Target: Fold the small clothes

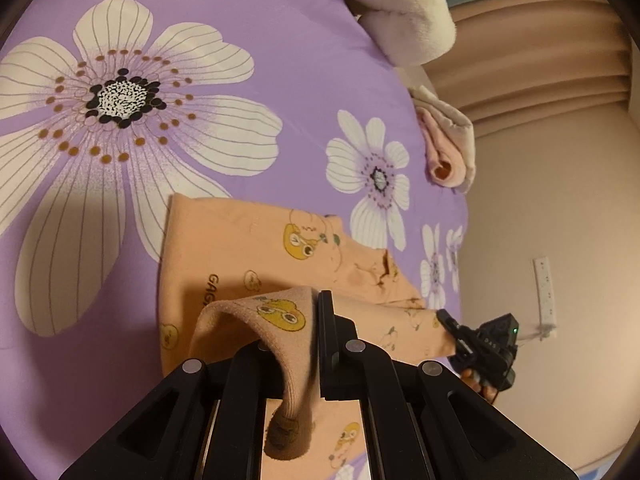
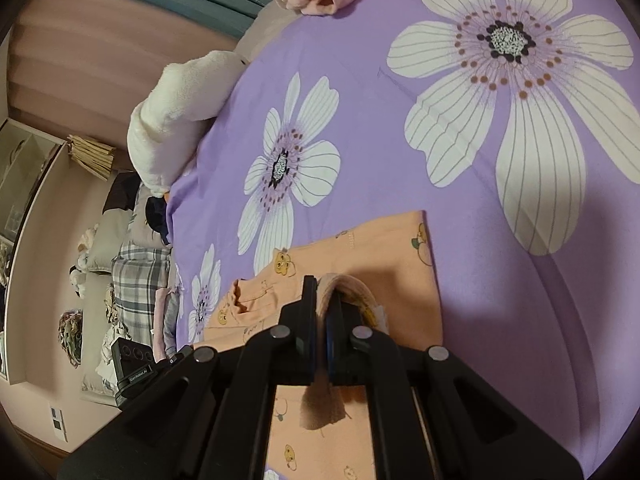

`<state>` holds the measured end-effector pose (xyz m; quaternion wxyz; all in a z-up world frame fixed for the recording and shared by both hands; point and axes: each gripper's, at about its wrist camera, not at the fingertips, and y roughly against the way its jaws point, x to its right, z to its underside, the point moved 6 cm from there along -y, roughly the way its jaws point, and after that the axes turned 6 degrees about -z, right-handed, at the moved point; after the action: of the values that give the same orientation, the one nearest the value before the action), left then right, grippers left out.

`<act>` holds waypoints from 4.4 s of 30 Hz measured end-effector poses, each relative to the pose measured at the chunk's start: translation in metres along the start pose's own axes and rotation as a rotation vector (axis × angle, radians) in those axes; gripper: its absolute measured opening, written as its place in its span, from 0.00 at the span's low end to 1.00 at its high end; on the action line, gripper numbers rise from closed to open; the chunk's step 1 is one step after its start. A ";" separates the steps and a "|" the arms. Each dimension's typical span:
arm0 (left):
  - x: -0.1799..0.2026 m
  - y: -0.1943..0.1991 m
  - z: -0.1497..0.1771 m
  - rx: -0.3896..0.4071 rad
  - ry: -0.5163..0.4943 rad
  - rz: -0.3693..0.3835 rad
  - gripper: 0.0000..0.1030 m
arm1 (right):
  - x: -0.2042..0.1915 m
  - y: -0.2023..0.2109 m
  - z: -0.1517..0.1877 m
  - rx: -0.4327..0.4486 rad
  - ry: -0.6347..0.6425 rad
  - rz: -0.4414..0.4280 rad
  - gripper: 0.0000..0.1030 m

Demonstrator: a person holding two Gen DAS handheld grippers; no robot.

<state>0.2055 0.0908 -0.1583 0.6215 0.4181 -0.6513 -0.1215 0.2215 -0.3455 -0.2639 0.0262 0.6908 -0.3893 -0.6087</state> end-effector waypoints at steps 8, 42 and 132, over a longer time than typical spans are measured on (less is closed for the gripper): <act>-0.007 -0.009 -0.003 -0.025 0.015 -0.023 0.00 | 0.010 -0.005 -0.003 -0.024 -0.026 0.006 0.06; -0.008 0.024 0.022 -0.067 0.017 -0.031 0.35 | -0.014 0.007 0.026 -0.070 0.058 0.009 0.08; 0.006 0.012 0.135 0.052 -0.402 -0.517 0.45 | -0.010 0.036 0.152 -0.077 0.674 0.527 0.17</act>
<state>0.0790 0.0449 -0.1725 0.4182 0.5531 -0.6361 -0.3385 0.0727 -0.2985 -0.2767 0.3323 0.7265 -0.4993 -0.3355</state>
